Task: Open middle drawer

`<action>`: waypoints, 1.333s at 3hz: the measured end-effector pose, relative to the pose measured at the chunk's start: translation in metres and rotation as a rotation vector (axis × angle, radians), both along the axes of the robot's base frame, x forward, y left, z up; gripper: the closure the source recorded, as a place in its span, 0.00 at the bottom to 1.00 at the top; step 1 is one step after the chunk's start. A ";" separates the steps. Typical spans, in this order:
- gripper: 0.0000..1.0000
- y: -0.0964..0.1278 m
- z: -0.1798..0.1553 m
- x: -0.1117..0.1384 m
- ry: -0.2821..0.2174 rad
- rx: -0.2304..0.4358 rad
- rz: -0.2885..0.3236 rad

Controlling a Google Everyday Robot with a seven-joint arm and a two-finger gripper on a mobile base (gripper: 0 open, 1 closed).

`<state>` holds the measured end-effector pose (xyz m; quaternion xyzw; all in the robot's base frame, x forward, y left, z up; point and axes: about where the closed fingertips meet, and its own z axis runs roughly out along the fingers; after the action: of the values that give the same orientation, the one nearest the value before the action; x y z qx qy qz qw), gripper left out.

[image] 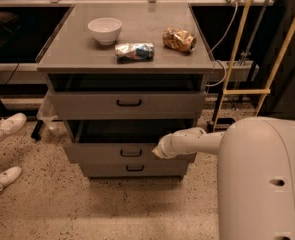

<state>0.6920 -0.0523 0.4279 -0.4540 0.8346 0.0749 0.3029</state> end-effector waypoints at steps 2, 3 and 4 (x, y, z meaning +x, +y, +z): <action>1.00 -0.001 0.002 -0.008 0.002 -0.004 0.011; 1.00 -0.002 -0.002 -0.018 0.002 0.000 0.010; 1.00 -0.002 0.001 -0.018 0.002 0.000 0.010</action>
Offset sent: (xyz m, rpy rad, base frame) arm -0.1763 -0.0236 -0.0953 0.0403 -0.0071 0.0467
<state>0.6744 -0.0545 0.4292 -0.4579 0.8327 0.0769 0.3018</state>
